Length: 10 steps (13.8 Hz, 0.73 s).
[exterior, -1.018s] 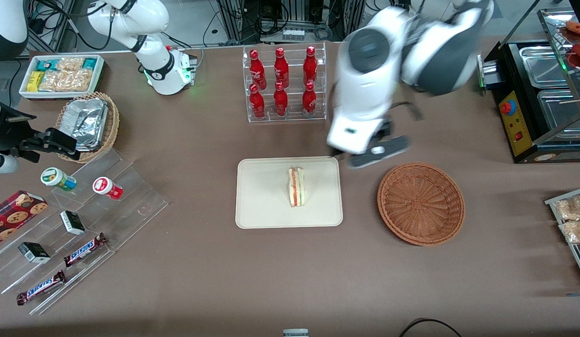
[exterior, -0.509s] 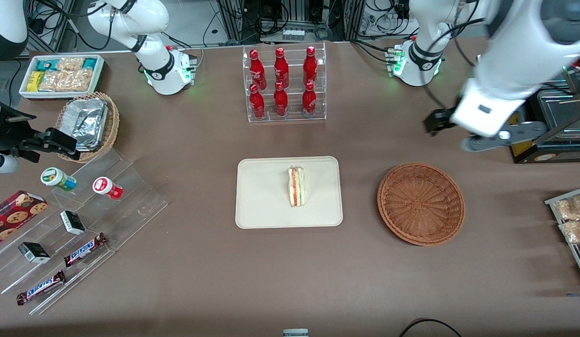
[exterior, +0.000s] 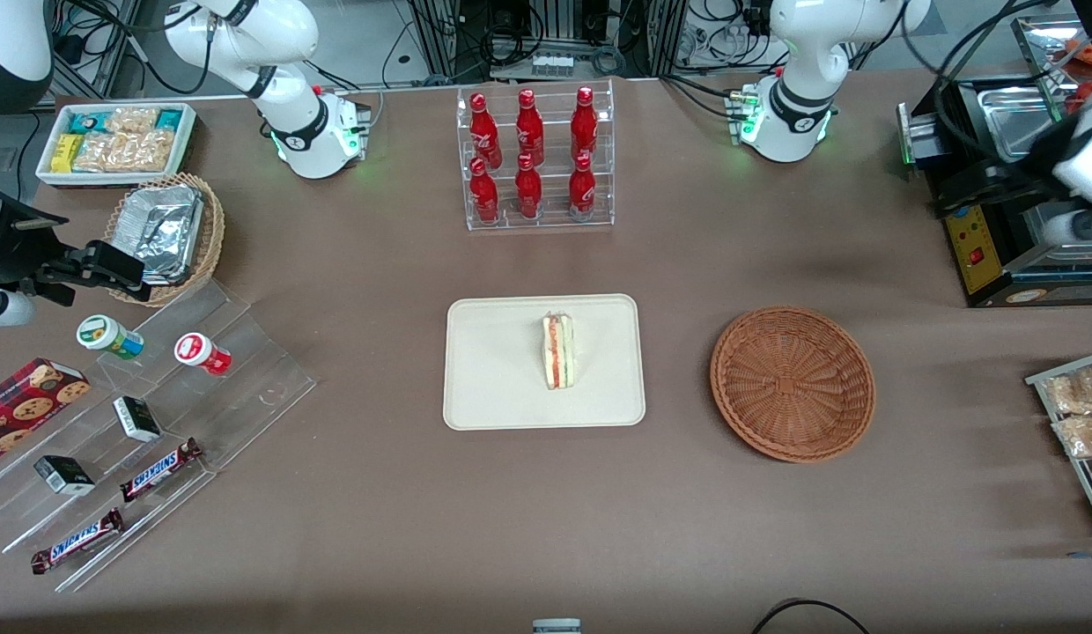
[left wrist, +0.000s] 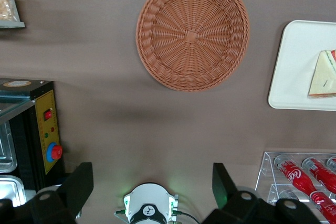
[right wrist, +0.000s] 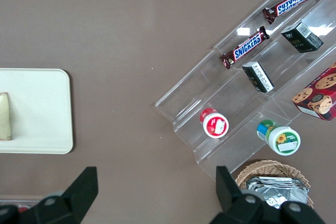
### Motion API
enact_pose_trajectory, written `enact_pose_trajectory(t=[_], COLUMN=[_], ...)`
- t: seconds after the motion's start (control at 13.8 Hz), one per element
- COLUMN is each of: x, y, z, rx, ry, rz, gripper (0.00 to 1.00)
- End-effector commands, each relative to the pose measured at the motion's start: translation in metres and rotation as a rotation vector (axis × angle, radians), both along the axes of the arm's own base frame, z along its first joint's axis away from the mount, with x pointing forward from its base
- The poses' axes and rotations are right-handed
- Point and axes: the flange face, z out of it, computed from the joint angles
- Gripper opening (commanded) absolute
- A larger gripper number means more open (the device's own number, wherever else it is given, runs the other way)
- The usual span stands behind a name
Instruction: Place sandwich from basket to tray
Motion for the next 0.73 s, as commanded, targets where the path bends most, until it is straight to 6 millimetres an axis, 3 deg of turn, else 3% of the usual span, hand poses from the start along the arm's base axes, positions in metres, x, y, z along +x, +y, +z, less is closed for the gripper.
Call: enact_pose_trajectory(t=[0.0, 0.15, 0.22, 0.44, 0.65], x=[-0.018, -0.039, -0.041, -0.033, -0.017], y=[-0.002, -0.001, -0.001, 0.000, -0.019], z=[0.008, 0.005, 0.005, 0.006, 0.007], rx=[-0.003, 0.025, 0.025, 0.040, 0.049], ry=[-0.017, -0.016, -0.022, -0.042, -0.077], rz=[-0.010, -0.016, -0.022, -0.027, -0.053], gripper=[1.00, 1.00, 1.00, 1.00, 1.00])
